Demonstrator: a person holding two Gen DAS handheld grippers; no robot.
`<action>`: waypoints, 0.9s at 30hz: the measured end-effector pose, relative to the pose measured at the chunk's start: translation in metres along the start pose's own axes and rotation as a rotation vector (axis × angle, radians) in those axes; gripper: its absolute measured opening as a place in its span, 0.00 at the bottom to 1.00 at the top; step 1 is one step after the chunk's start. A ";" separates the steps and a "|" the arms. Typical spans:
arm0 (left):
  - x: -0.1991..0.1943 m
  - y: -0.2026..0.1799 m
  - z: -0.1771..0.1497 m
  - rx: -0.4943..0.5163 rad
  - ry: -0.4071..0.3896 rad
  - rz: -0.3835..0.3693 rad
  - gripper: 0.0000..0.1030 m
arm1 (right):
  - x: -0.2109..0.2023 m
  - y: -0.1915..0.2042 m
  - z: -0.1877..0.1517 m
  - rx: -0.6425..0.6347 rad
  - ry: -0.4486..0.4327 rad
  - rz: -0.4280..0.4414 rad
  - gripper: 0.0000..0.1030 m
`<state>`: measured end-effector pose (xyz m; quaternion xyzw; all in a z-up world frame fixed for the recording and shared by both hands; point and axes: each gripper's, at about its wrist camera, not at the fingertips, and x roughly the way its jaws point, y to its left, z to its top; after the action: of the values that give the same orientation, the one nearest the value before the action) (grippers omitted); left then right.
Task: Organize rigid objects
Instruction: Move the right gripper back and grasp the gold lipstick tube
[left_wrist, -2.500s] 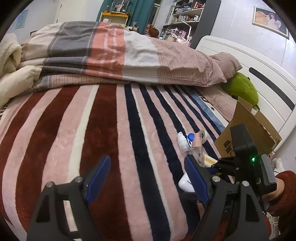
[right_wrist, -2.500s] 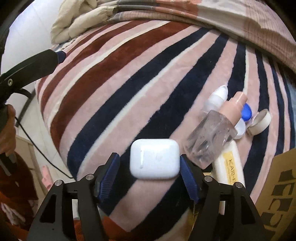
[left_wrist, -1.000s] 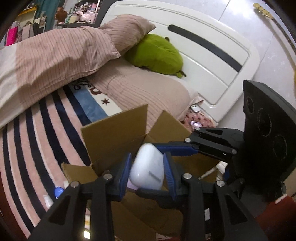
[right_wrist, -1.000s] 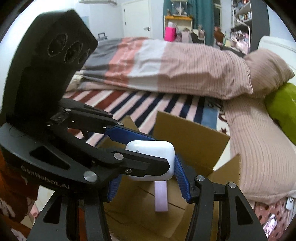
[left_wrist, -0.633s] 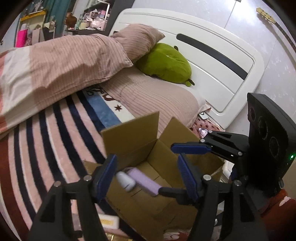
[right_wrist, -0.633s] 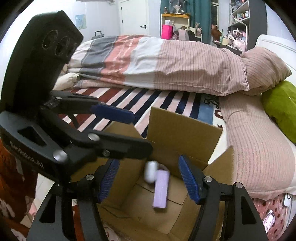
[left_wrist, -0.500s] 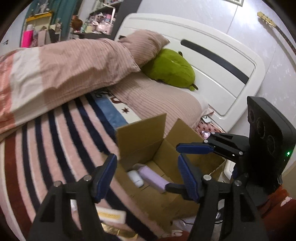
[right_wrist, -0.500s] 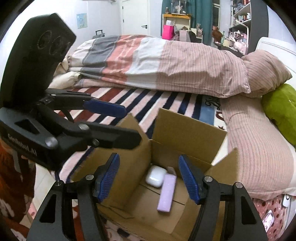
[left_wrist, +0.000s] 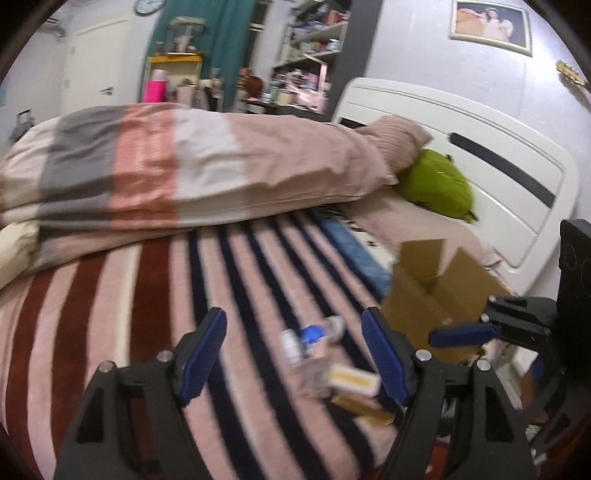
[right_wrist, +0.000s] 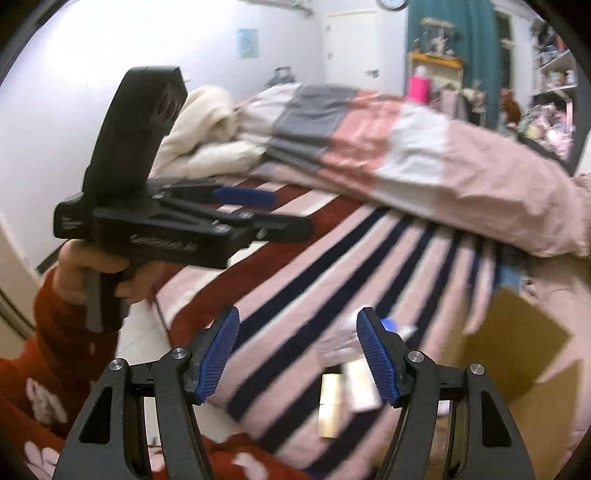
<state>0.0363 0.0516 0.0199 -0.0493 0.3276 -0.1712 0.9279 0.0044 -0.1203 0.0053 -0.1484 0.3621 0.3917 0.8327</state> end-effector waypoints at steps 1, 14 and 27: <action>0.001 0.004 -0.006 -0.004 -0.002 0.014 0.71 | 0.012 0.004 -0.003 -0.001 0.026 0.008 0.61; 0.022 0.051 -0.081 -0.077 0.038 0.013 0.71 | 0.113 -0.033 -0.075 0.096 0.360 -0.142 0.51; 0.032 0.046 -0.085 -0.069 0.061 -0.029 0.71 | 0.120 -0.037 -0.098 0.065 0.473 -0.208 0.13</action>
<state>0.0195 0.0856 -0.0750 -0.0809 0.3607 -0.1745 0.9126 0.0368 -0.1314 -0.1507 -0.2456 0.5418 0.2467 0.7651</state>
